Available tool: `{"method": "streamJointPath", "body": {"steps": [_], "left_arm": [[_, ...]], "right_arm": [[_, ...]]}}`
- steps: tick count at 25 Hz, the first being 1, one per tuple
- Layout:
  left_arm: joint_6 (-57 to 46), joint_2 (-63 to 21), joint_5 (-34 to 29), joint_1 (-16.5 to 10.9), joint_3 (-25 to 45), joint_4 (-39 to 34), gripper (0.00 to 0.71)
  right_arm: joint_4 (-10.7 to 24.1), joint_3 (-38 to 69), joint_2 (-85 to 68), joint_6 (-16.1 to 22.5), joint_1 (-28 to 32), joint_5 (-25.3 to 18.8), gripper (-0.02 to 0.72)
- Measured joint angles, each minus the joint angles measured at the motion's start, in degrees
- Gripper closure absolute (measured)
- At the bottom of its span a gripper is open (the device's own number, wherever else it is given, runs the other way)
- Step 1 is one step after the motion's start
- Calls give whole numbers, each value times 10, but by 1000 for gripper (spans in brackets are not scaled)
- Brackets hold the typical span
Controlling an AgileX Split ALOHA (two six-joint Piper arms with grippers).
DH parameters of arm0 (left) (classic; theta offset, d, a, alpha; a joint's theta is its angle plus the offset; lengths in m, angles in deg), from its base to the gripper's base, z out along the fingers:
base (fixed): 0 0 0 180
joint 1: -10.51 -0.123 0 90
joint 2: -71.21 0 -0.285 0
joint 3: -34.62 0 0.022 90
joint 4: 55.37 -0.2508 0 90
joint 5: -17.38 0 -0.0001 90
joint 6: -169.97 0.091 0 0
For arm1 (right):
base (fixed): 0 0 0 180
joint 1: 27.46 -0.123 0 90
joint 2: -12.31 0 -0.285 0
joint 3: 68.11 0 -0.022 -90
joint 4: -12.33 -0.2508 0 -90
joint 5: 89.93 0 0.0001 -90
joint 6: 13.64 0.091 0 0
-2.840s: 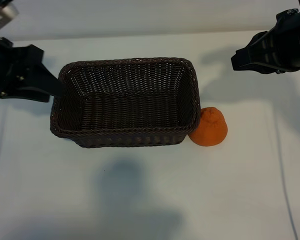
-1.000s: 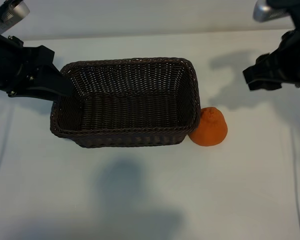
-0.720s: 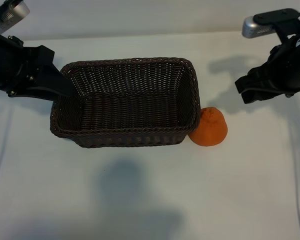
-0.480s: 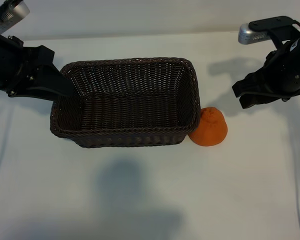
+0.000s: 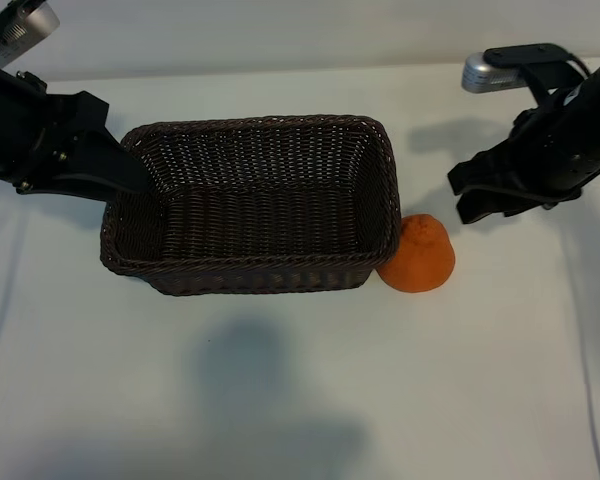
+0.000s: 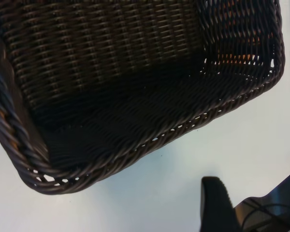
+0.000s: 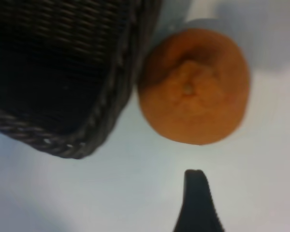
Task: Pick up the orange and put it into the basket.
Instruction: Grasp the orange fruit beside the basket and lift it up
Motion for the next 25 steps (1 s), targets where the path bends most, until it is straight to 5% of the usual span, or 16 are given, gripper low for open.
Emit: {"method": "streamJointPath", "body": {"steps": [5,25], "left_arm": [[0,0,0,0,0,0,291],[0,0,0,0,0,0,291]], "right_arm": [[-52,0,15,-30,0,0,233],[-103,0,102,-35,0,34,234]]}}
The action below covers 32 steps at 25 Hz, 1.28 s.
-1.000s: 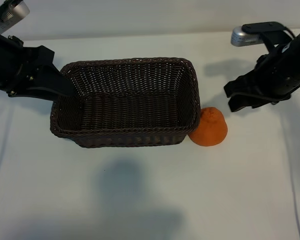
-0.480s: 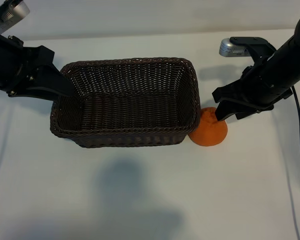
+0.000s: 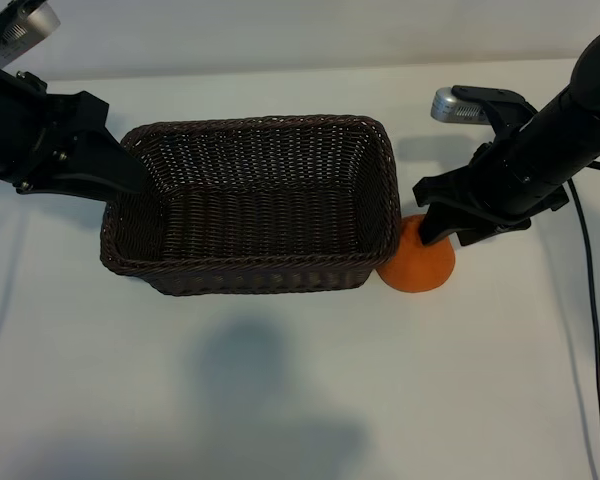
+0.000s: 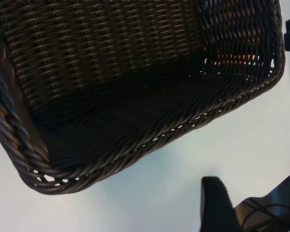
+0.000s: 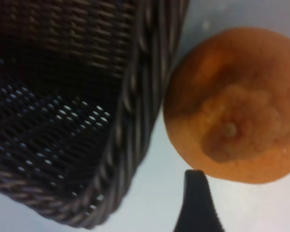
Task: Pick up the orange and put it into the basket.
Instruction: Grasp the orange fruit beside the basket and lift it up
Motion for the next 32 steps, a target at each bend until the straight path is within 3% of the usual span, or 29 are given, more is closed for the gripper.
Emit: {"method": "streamJointPath", "body": {"steps": [6,23,25,30,32], "left_arm": [[0,0,0,0,0,0,291],[-3,0,0,0,0,0,291],[-2,0,0,0,0,0,291],[-2,0,0,0,0,0,290],[-2,0,0,0,0,0,290]], "right_arm": [[-18,0,8,0,0,22,234],[-17,-1,45,0,-40,78,254],[-16,-1,45,0,-40,78,299],[-6,-1,45,0,-40,77,579],[-4,-2,45,0,-40,76,626]]}}
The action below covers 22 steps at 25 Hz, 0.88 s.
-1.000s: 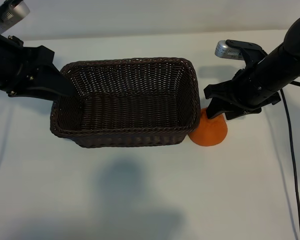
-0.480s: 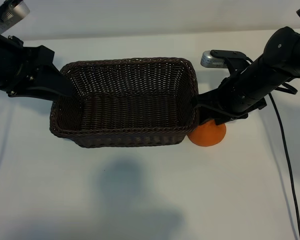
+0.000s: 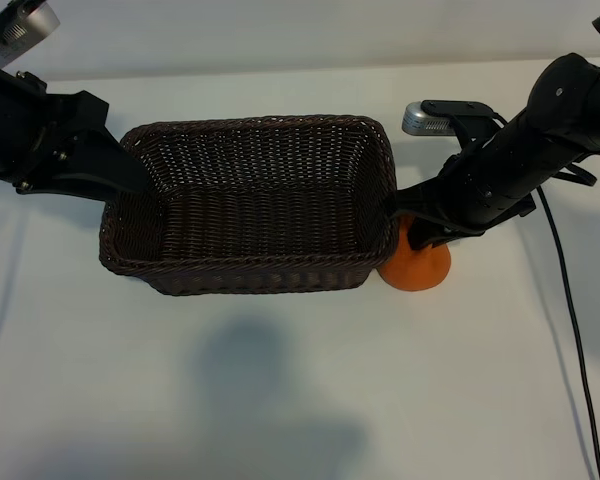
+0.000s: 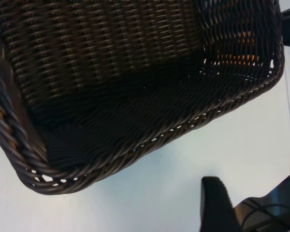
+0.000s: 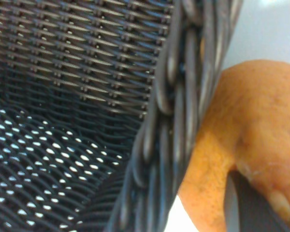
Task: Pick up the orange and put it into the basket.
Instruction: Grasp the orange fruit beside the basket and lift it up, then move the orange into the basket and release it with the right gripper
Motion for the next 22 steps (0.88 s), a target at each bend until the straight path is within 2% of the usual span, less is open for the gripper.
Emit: {"method": "streamJointPath", "body": {"steps": [8,18,22], "left_arm": [[0,0,0,0,0,0,290],[0,0,0,0,0,0,290],[0,0,0,0,0,0,290]], "right_arm": [[23,-1,0,0,3,-14,636],[28,-5,0,-10,30,-61,637],[40,-32,0,-11,30,-101,637]]}}
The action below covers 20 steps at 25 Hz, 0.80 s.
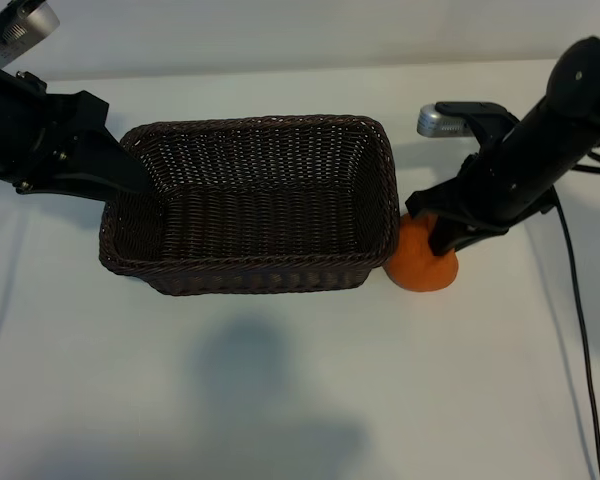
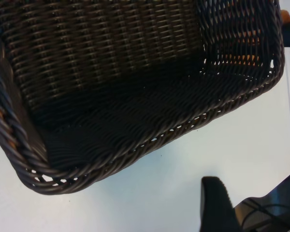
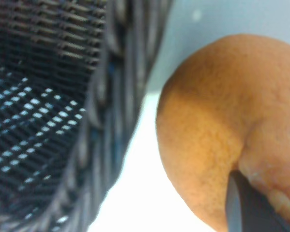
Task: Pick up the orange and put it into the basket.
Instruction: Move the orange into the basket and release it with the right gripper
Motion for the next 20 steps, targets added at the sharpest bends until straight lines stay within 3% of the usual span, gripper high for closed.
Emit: {"method": "streamJointPath", "body": {"steps": [3,11,20], "left_arm": [[0,0,0,0,0,0,290],[3,0,0,0,0,0,290],[2,0,0,0,0,0,290]], "right_arm": [[15,-33,0,10,0,-35,637],[105,-117,0,69,0,-117,638],[124,-171,-57,73,0,-164,638]]}}
